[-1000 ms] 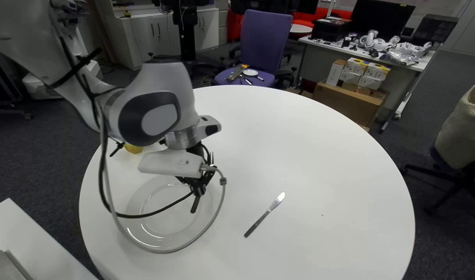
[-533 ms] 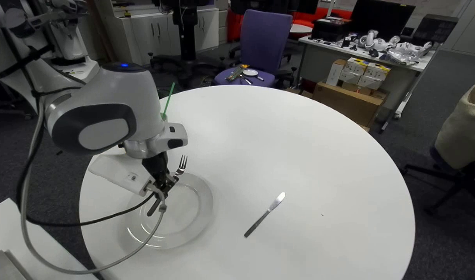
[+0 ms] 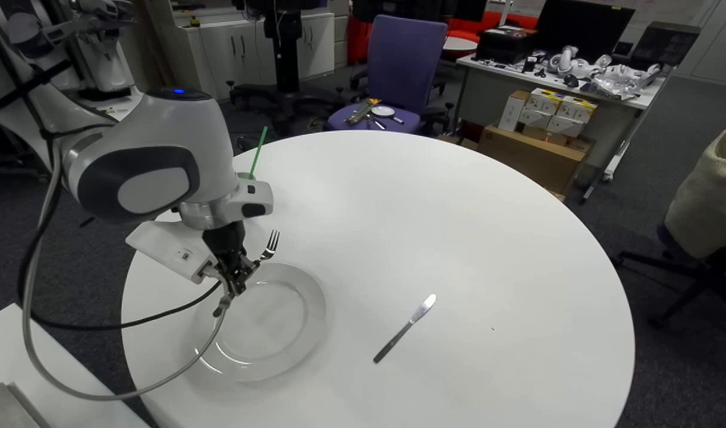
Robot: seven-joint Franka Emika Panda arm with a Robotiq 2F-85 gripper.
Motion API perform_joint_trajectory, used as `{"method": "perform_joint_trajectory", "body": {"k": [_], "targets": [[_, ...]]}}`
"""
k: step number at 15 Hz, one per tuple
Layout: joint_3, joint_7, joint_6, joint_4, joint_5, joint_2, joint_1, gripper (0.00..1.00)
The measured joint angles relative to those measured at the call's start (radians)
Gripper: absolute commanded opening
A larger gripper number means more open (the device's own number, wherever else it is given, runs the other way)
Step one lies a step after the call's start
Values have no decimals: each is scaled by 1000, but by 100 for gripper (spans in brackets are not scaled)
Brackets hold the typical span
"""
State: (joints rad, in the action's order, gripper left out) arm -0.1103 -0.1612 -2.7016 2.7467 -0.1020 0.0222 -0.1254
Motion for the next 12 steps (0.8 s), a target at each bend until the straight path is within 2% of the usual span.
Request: {"method": "perform_joint_trajectory", "body": {"k": [5, 12], "targets": [[14, 69, 55, -64, 0, -80, 17, 4], [12, 91, 79, -151, 0, -209, 19, 4]]}}
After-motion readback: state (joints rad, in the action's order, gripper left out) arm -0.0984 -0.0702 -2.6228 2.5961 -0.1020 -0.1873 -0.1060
